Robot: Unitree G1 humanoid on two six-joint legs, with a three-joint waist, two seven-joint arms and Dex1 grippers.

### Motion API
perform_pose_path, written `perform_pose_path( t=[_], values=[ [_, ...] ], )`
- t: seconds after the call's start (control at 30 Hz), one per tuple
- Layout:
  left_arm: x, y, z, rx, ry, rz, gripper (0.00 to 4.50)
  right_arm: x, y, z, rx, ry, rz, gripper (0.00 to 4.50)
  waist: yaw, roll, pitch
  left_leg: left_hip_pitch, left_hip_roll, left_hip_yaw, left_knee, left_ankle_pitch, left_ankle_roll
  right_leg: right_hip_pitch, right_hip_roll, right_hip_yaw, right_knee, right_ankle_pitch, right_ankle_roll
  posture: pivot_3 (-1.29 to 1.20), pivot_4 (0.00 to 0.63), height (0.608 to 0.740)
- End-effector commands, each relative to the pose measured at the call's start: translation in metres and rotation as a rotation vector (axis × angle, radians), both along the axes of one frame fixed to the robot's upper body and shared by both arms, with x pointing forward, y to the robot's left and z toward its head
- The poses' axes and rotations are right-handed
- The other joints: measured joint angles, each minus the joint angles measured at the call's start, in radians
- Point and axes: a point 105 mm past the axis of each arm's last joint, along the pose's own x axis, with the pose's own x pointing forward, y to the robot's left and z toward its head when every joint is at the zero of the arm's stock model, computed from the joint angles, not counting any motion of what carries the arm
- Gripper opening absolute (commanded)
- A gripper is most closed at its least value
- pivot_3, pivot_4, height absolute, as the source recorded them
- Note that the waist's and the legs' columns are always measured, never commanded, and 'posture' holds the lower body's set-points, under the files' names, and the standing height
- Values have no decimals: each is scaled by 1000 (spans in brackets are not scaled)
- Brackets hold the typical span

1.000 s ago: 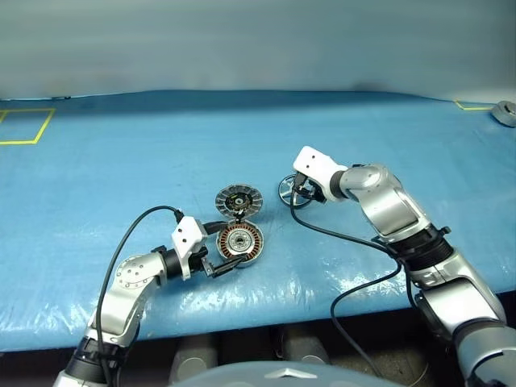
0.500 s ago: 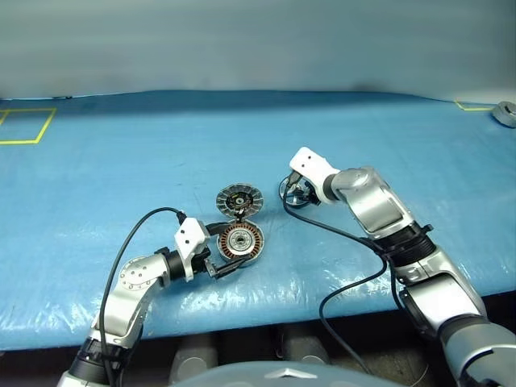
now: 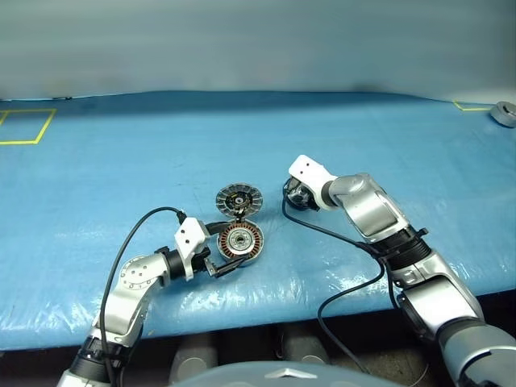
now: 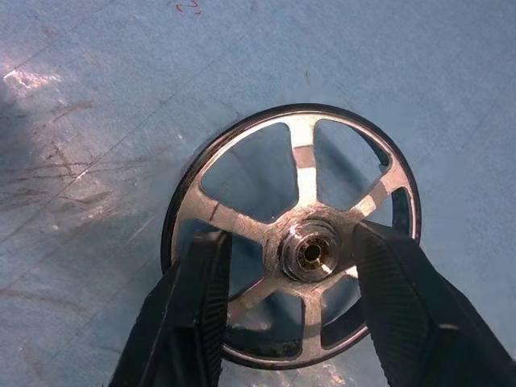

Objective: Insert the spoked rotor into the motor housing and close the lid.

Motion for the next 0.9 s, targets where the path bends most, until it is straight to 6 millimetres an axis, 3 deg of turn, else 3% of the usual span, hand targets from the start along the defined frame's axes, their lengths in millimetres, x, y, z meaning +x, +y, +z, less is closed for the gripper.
perform_pose_path(
  t=[0.03,0.3,0.47,0.57,0.7,0.9],
  values=[
    [0,-2,3,-7,-23,-9,4500,-2,6,3,9,-10,30,1753,-2,0,0,0,0,0,0,0,0,0,0,0,0,0,0,0,150,740],
    [0,-1,4,-7,-25,-10,4500,-7,6,7,19,-35,59,1752,-2,0,0,0,0,0,1,0,0,0,0,0,0,0,0,0,150,740],
    [-2,1,6,-10,-29,-12,4500,-19,-2,26,123,-116,9,1752,2,0,0,-1,0,0,1,0,0,0,0,0,0,1,0,0,150,740],
    [-4,1,8,-15,-29,-20,4500,-37,-3,30,203,-153,17,1752,5,0,0,-2,0,-1,1,0,1,-1,0,0,0,1,0,0,150,740],
    [-5,1,8,-14,-28,-28,4500,-80,16,26,451,-117,132,1752,7,0,0,-1,0,-2,1,-1,1,0,0,-1,-1,0,0,0,150,740],
    [-2,2,9,1,-29,-47,4500,-115,20,3,708,-38,76,1752,2,0,0,1,1,-2,3,0,1,2,1,1,0,-2,0,0,150,740]
  ],
)
